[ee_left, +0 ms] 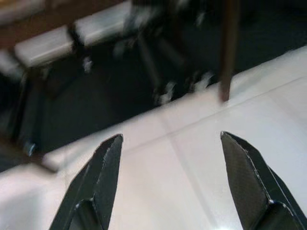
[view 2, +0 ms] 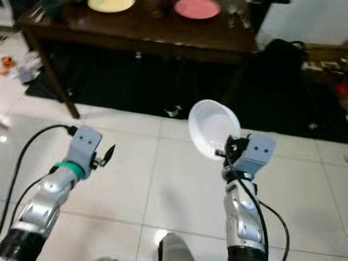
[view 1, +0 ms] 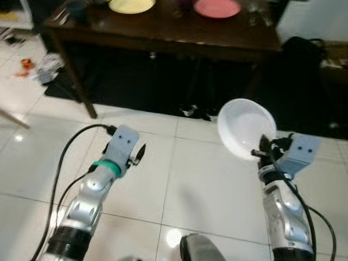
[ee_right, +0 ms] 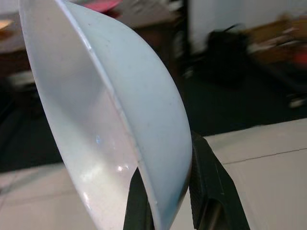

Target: Setting the table

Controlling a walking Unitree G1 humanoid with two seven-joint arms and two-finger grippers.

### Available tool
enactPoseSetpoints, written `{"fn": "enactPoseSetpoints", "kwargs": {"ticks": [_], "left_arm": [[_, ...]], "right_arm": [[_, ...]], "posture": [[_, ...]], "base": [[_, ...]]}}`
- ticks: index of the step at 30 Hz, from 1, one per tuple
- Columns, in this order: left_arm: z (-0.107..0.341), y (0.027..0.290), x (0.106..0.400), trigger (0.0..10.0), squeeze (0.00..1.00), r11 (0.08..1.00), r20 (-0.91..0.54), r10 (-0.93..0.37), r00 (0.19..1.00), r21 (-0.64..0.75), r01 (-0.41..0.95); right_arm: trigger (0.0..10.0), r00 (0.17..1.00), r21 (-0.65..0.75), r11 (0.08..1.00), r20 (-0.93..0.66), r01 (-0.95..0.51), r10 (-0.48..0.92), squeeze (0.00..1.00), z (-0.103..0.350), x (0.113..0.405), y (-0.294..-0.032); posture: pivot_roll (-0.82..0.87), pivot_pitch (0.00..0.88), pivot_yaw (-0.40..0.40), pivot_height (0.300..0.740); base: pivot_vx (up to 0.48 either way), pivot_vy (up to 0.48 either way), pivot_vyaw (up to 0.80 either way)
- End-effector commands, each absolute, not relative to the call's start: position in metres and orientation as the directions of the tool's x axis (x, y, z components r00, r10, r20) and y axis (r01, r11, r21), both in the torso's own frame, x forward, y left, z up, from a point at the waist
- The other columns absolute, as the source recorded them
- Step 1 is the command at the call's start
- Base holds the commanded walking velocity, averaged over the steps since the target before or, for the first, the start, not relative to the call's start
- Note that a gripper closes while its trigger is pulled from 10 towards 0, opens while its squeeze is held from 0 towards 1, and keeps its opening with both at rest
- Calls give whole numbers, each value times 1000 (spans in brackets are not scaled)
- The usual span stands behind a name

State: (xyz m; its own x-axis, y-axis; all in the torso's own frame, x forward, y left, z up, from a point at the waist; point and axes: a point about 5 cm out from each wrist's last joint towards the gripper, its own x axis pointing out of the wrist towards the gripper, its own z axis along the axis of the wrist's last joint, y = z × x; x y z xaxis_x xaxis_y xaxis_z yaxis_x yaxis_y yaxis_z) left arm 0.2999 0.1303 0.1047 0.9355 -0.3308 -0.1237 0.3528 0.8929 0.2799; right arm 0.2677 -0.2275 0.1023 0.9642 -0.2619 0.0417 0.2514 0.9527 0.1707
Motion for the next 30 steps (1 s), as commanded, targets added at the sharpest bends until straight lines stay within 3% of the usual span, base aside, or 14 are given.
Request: {"fn": "enactPoseSetpoints", "kwargs": {"ticks": [1, 17, 23, 30], "left_arm": [[98, 138, 298, 10000, 0, 904, -142, -303, 942, 269, 331], [122, 131, 314, 10000, 0, 924, -23, -281, 959, 261, 277], [131, 133, 321, 10000, 0, 938, 45, -225, 973, 281, 204], [137, 137, 328, 10000, 0, 949, 83, -123, 989, 302, 93]], "right_arm": [[10000, 963, 182, 949, 36, 256, -267, 0, 100, 266, -227], [10000, 957, 187, 950, 94, 252, -273, 0, 116, 275, -229], [10000, 954, 188, 954, 146, 232, -261, 0, 130, 281, -226], [10000, 950, 149, 983, 275, 110, -148, 0, 164, 293, -202]], "posture": [[-56, 0, 50, 740], [-58, 0, 49, 740], [-57, 0, 48, 740], [-55, 0, 46, 740]], "base": [[0, 0, -800], [0, 0, -800], [345, 0, -800], [470, 0, 0]]}}
